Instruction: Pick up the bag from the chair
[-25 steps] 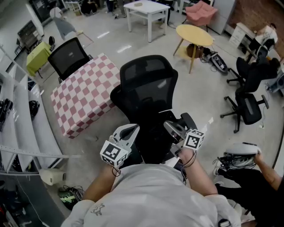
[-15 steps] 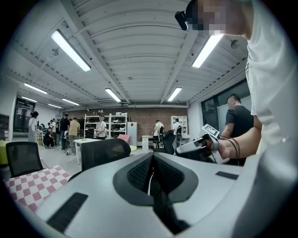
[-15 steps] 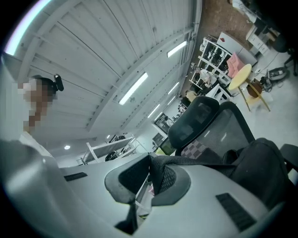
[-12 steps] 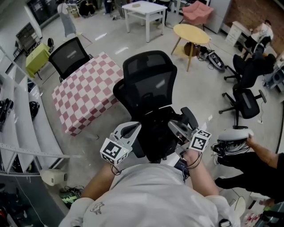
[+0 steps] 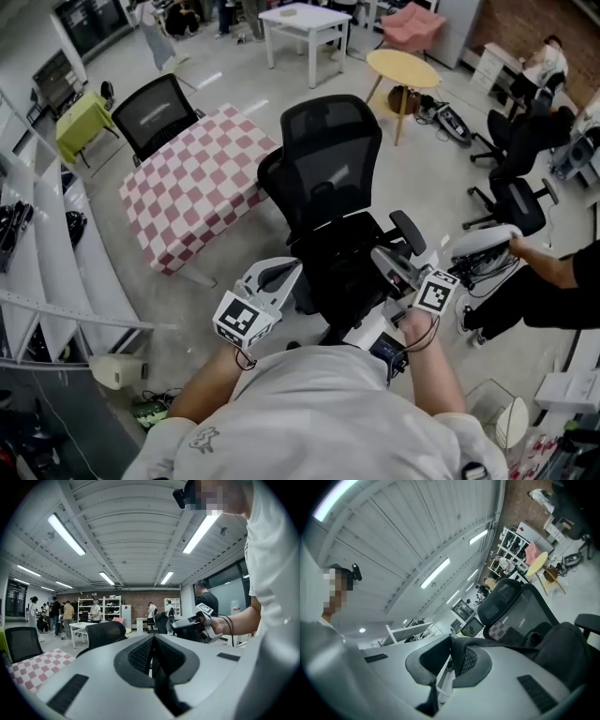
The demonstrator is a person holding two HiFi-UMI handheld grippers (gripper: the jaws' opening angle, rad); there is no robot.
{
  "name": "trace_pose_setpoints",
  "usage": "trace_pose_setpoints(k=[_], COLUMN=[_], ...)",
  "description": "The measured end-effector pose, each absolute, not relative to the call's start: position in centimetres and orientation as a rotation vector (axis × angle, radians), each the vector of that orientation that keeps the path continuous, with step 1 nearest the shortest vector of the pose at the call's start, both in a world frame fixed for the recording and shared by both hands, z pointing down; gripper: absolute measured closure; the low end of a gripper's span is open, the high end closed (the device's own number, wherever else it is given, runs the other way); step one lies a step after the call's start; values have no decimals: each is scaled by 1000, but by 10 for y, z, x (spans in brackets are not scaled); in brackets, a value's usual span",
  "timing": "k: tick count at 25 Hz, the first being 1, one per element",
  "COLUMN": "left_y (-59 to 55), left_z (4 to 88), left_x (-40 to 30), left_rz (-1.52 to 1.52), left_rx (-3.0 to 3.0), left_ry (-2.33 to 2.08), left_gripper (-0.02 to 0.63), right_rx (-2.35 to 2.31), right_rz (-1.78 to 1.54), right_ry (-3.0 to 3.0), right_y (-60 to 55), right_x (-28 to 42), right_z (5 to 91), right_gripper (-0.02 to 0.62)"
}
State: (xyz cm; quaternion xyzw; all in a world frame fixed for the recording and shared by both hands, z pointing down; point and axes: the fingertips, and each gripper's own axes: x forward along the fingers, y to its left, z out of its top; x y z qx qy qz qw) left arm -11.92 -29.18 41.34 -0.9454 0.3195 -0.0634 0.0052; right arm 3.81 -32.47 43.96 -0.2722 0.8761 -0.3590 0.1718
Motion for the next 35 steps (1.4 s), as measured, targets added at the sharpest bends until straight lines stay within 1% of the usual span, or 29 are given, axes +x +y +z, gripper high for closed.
trace_pose_setpoints(k=[5,9,16,26,35], left_y=[-263,-248,-226,-176,-132], left_z=[419,418,409,404,409], left_x=[-137,-136,-102,-29,-16], left_rz=[-197,-179,-135,-103,-147], left_rx=[-2972,-2981,-2963,-2938,-2880], left_ry=[980,985,1036,1117,1236], left_gripper=[594,594,594,594,594], right_rx=[-862,-890,-815,-642,-532], right_rz=[-930,-907,-929,-1046,-1059], right_ry=[2451,2402,2412,2500,2556], right_y=[-297,-277,-244,-185,-147], right_x=[48,65,77,97,112], right_z=[426,416,412,419,416], right_gripper=[563,563,563,563,563])
